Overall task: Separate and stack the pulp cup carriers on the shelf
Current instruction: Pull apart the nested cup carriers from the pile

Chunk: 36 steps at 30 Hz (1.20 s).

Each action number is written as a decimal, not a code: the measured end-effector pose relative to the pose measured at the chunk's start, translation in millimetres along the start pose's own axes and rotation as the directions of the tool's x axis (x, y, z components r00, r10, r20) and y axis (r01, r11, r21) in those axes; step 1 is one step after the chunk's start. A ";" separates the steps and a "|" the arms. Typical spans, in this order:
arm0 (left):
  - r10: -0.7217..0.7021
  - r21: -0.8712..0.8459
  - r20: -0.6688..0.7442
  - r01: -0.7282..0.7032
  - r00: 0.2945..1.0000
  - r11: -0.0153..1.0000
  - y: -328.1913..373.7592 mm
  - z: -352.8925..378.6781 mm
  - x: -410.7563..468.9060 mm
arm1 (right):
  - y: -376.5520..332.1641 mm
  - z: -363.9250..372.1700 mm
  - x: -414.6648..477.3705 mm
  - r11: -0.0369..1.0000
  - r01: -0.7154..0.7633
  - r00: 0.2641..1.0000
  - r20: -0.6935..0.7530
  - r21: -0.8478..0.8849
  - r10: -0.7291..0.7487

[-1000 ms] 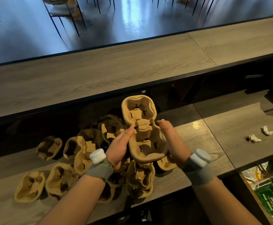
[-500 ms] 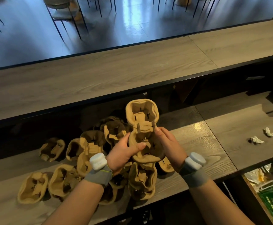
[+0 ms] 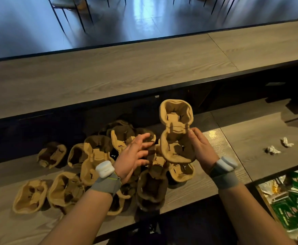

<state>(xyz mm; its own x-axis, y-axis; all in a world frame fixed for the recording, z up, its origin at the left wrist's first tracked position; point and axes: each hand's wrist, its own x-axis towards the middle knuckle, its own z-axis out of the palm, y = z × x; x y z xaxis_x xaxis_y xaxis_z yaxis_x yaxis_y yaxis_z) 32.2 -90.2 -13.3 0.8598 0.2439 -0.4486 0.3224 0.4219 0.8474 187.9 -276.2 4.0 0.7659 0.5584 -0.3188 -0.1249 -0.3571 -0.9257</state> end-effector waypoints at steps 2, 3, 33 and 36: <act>-0.034 -0.059 0.005 0.034 0.999 0.998 -2.7 5.0 -0.7 | 2.1 4.3 -4.9 0.999 -0.017 1.000 0.012 -0.042 0.017; -0.048 -0.085 0.007 0.048 0.999 0.995 -5.2 9.5 -1.0 | 2.7 9.1 -8.6 0.998 -0.011 1.000 0.019 -0.061 0.012; -0.323 -0.131 -0.122 0.308 0.938 0.942 -93.4 83.4 51.2 | 124.1 -30.7 32.8 0.981 -0.078 0.997 -0.038 -0.177 0.072; -0.309 -0.040 -0.134 0.306 0.942 0.951 -95.0 89.6 54.1 | 132.5 -37.1 32.7 0.983 -0.067 0.998 -0.027 -0.171 0.063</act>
<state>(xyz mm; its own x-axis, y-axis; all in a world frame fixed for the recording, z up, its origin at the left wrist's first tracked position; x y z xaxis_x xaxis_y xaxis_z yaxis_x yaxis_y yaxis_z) 83.5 -195.4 -92.6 0.6572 0.2165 -0.7220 0.5540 0.5107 0.6575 219.8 -333.0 -121.5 0.7729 0.5145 -0.3714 -0.0662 -0.5166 -0.8536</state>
